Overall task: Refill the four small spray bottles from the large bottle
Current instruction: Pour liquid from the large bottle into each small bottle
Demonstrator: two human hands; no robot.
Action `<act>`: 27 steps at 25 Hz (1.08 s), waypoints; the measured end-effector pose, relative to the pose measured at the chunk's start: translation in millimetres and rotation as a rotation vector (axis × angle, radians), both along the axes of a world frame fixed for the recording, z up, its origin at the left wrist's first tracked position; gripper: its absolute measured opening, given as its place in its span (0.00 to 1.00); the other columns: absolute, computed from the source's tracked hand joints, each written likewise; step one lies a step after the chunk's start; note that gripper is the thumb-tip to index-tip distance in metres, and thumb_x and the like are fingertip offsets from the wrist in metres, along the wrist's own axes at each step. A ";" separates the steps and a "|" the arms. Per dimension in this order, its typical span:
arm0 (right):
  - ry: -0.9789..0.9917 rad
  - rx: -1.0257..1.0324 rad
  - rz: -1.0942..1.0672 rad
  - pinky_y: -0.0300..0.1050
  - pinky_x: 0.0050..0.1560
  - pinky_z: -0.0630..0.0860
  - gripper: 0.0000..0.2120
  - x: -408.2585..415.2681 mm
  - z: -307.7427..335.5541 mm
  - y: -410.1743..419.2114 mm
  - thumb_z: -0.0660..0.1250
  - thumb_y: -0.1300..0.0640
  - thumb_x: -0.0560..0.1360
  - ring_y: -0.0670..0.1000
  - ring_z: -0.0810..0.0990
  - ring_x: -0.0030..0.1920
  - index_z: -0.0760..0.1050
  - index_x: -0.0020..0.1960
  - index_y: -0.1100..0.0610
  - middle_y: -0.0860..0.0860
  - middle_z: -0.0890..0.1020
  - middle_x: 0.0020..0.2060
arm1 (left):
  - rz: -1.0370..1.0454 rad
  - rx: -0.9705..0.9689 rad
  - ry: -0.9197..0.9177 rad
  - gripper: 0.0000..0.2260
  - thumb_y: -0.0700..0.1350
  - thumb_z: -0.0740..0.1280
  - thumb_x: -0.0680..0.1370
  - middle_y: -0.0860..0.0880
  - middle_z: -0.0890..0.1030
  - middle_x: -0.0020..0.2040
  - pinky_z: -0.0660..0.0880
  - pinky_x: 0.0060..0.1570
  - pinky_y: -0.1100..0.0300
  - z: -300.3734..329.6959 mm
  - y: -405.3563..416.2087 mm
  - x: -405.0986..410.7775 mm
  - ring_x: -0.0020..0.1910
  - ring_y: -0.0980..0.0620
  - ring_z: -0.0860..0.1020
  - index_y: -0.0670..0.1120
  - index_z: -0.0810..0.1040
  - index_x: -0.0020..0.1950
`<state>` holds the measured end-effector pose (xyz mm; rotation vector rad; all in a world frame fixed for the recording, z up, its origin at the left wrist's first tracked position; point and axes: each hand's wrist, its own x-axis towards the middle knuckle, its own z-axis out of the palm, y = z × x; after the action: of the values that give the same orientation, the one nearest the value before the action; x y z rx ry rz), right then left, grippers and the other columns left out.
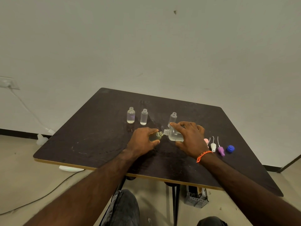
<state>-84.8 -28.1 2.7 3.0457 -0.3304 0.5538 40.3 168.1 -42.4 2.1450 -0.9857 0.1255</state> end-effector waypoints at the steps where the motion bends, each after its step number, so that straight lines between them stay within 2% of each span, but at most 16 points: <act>1: 0.004 -0.006 0.000 0.59 0.68 0.59 0.35 0.4 0.3 0.3 0.73 0.46 0.71 0.54 0.68 0.69 0.65 0.75 0.38 0.47 0.73 0.67 | 0.000 0.000 0.001 0.26 0.52 0.79 0.74 0.51 0.85 0.61 0.75 0.60 0.64 -0.5 0.1 0.3 0.57 0.56 0.81 0.49 0.79 0.71; 21: 0.033 -0.060 -0.010 0.58 0.67 0.59 0.36 1.5 5.9 0.1 0.72 0.48 0.69 0.53 0.69 0.68 0.65 0.75 0.38 0.46 0.74 0.66 | -0.014 -0.009 -0.006 0.27 0.51 0.80 0.73 0.50 0.85 0.61 0.78 0.61 0.61 -0.5 -1.2 1.8 0.56 0.56 0.82 0.48 0.80 0.70; 27: 0.022 -0.062 -0.010 0.58 0.67 0.60 0.36 1.4 6.8 0.6 0.72 0.49 0.68 0.53 0.69 0.68 0.65 0.74 0.37 0.46 0.74 0.65 | -0.009 -0.018 0.001 0.26 0.50 0.80 0.73 0.49 0.85 0.62 0.76 0.62 0.63 0.5 -0.4 0.2 0.58 0.55 0.82 0.47 0.80 0.70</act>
<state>-83.4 -27.5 9.5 2.9871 -0.3207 0.5188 40.5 167.7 -41.9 2.1240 -0.9900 0.1290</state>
